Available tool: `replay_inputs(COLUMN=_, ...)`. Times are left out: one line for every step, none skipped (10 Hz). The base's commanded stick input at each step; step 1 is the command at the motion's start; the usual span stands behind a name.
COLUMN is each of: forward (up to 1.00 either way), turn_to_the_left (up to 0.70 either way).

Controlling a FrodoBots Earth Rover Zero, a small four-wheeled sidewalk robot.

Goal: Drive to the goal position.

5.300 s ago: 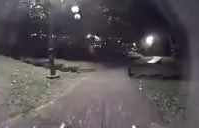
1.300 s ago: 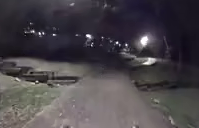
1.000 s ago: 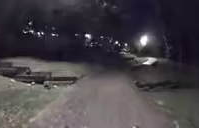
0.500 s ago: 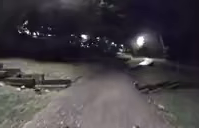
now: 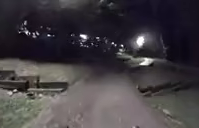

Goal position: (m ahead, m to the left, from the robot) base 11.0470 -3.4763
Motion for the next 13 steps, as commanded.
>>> replay_inputs(forward=0.45, turn_to_the_left=0.00)
replay_inputs(forward=0.45, turn_to_the_left=0.00)
replay_inputs(forward=0.45, turn_to_the_left=0.00)
replay_inputs(forward=0.45, turn_to_the_left=-0.05)
replay_inputs(forward=0.45, turn_to_the_left=-0.18)
replay_inputs(forward=0.45, turn_to_the_left=-0.27)
replay_inputs(forward=0.45, turn_to_the_left=-0.27)
replay_inputs(forward=0.45, turn_to_the_left=-0.27)
replay_inputs(forward=0.45, turn_to_the_left=-0.26)
replay_inputs(forward=0.45, turn_to_the_left=-0.21)
replay_inputs(forward=0.45, turn_to_the_left=-0.07)
replay_inputs(forward=0.45, turn_to_the_left=0.00)
replay_inputs(forward=0.45, turn_to_the_left=0.00)
